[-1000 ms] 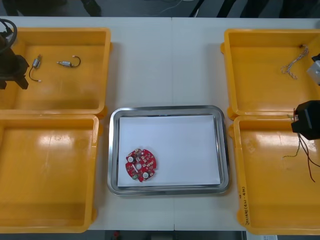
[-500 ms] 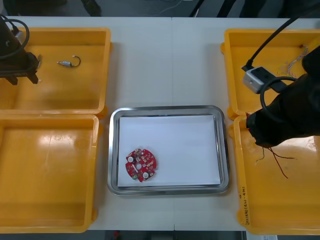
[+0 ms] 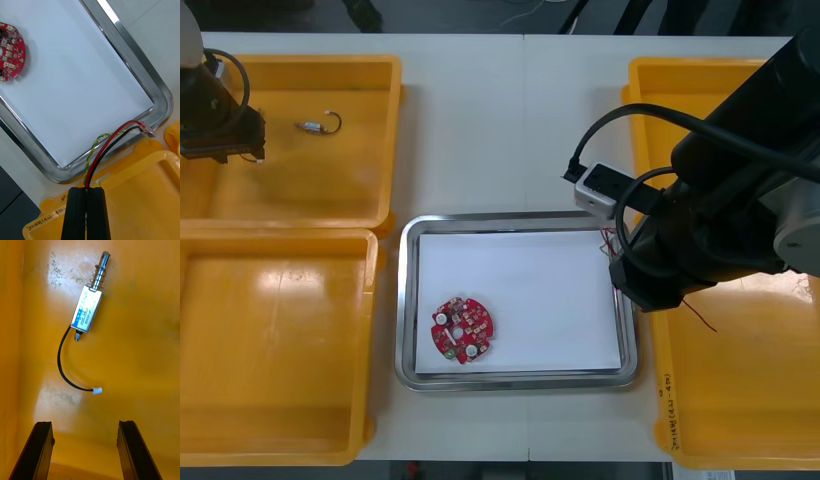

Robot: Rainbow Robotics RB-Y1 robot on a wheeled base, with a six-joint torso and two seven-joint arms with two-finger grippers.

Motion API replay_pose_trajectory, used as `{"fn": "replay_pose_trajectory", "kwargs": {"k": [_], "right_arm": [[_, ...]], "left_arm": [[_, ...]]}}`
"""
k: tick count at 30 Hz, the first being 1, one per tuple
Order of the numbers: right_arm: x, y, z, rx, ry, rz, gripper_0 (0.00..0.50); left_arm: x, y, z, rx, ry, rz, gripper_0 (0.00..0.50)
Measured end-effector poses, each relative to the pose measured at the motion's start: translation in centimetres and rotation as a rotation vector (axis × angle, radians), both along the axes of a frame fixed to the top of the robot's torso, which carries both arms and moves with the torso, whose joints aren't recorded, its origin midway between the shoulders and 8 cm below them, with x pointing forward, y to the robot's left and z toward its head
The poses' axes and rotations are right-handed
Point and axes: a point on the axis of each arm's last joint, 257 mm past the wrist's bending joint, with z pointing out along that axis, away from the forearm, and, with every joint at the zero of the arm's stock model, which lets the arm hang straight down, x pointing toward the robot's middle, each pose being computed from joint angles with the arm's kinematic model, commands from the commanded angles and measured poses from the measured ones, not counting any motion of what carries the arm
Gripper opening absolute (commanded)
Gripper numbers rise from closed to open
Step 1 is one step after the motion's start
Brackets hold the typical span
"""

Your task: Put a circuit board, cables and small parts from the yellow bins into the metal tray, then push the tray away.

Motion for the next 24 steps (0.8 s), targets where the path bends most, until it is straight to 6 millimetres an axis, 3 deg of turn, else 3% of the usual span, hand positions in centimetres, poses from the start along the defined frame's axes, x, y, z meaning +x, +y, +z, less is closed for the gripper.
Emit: {"fn": "replay_pose_trajectory", "kwargs": {"k": [8,12,17,24], "right_arm": [[-0.2,2.8,-0.9,-0.065,-0.027,0.24,0.0],[0.4,3.2,-1.5,-0.101,-0.061,0.247,0.0],[0.6,3.6,-3.2,-0.214,-0.085,0.394,0.0],[1.1,4.3,-4.3,-0.238,-0.1,0.408,0.0]], "left_arm": [[1.1,0.4,-0.7,0.008,-0.042,-0.003,0.5],[1.1,0.4,-1.1,0.026,-0.034,-0.042,0.5],[1.6,0.2,-2.0,0.033,-0.044,-0.066,0.5],[1.7,-0.2,-2.5,0.035,-0.045,-0.069,0.5]]}}
